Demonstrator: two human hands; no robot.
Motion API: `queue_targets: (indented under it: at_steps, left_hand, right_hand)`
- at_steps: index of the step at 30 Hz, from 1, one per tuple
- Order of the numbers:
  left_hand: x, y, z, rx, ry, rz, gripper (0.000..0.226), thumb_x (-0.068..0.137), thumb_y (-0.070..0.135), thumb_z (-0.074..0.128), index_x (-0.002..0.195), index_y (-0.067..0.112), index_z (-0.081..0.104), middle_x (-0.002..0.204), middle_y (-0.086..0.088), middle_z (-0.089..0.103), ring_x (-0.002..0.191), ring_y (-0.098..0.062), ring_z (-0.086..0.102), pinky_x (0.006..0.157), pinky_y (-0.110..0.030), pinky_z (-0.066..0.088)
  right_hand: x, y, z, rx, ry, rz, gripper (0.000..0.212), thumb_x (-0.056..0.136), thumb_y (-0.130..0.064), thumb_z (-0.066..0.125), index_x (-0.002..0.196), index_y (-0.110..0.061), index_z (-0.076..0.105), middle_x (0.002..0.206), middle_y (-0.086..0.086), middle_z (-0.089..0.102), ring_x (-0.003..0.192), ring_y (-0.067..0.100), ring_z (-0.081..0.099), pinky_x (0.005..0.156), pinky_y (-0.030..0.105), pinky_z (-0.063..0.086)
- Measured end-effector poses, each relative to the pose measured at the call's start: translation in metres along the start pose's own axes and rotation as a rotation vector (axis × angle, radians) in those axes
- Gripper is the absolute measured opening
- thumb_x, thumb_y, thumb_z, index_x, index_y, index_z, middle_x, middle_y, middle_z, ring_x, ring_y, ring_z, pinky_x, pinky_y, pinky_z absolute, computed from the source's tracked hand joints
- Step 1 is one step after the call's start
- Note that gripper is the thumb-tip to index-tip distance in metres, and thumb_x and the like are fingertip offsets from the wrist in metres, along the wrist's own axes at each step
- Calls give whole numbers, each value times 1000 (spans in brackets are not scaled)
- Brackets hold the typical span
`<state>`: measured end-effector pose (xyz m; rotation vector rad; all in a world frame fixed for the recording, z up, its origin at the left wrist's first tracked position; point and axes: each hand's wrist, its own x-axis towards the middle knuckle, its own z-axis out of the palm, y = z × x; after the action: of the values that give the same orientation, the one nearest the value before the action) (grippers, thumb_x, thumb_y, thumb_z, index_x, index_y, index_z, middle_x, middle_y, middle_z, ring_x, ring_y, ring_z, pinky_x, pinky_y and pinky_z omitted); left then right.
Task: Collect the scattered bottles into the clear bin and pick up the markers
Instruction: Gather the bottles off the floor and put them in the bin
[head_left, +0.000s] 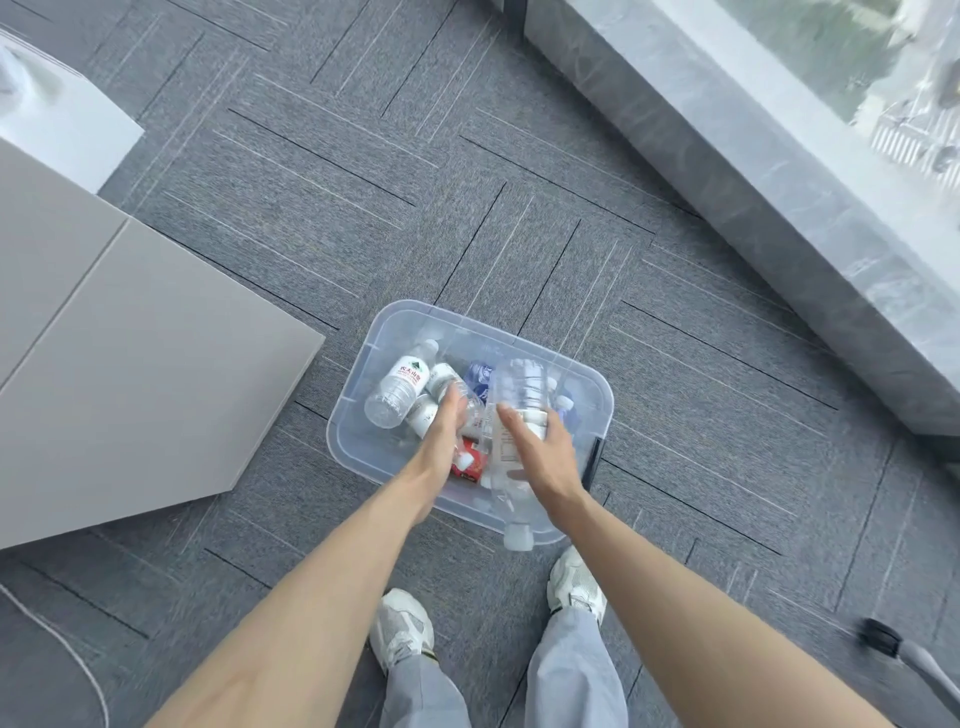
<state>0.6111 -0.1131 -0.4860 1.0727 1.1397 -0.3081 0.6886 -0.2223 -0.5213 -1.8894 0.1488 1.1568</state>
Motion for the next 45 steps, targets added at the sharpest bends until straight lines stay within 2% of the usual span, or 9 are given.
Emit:
queue_targets:
  at_steps: [3, 5, 9, 13, 23, 32, 36, 41, 45]
  left_hand:
    - [7, -10, -16, 41, 137, 21, 68, 97, 63, 12, 152, 27, 28, 155, 1, 36, 145, -20, 27, 118, -48, 12]
    - [14, -17, -28, 54, 203, 1, 67, 97, 63, 15, 150, 28, 32, 152, 3, 40, 143, -22, 30, 116, -49, 14]
    - [26, -26, -47, 71, 265, -13, 63, 98, 61, 20, 148, 27, 36, 147, 7, 47, 138, -20, 38, 114, -46, 19]
    - [44, -41, -63, 58, 310, -23, 61, 97, 61, 22, 143, 27, 41, 142, 4, 52, 134, -21, 43, 111, -46, 26]
    - [78, -72, -92, 136, 335, -3, 54, 101, 54, 20, 144, 27, 38, 143, 3, 51, 131, -19, 47, 111, -45, 30]
    - [47, -42, -57, 158, 317, 0, 58, 97, 55, 25, 143, 24, 40, 142, -2, 52, 129, -23, 48, 109, -48, 34]
    - [13, -9, -20, 173, 286, -6, 80, 82, 71, 21, 147, 26, 37, 150, 1, 44, 137, -24, 41, 113, -54, 29]
    - [-62, 44, 35, 156, 246, -3, 60, 96, 56, 24, 139, 20, 46, 145, 0, 48, 131, -23, 44, 112, -48, 32]
    - [-126, 77, 65, 228, 238, 15, 72, 82, 69, 24, 132, 26, 52, 142, 1, 52, 129, -24, 47, 110, -51, 35]
  right_hand:
    - [1, 6, -3, -2, 66, 67, 95, 72, -75, 65, 143, -18, 37, 143, 4, 48, 122, 26, 55, 85, 49, 59]
    - [6, 9, 0, -24, 84, 76, 90, 79, -67, 65, 147, -17, 31, 145, 6, 43, 122, 27, 52, 82, 44, 58]
    - [25, 8, 17, -47, 43, 66, 81, 85, -54, 63, 147, -17, 26, 136, -3, 40, 126, 25, 46, 102, 47, 44]
    - [50, 8, 41, -73, 32, 42, 72, 88, -47, 65, 143, -15, 31, 134, 4, 48, 117, 24, 51, 98, 42, 45]
    - [94, 48, 69, -190, 36, 56, 101, 85, -56, 66, 158, -15, 10, 161, 13, 28, 146, 33, 32, 117, 51, 31]
    - [46, 24, 25, -146, 74, 32, 79, 88, -50, 57, 154, -19, 25, 156, 8, 38, 140, 28, 41, 114, 51, 35]
    - [7, -10, -12, -83, 81, 19, 71, 94, -44, 56, 153, -17, 29, 151, 11, 44, 135, 28, 46, 111, 48, 38]
    - [-68, -54, -71, 82, 107, 26, 60, 96, -40, 57, 148, -13, 42, 138, 7, 55, 123, 22, 54, 107, 41, 42]
    - [-146, -78, -112, 262, 199, 71, 54, 90, -42, 61, 136, -13, 54, 128, 3, 61, 112, 25, 62, 99, 46, 51]
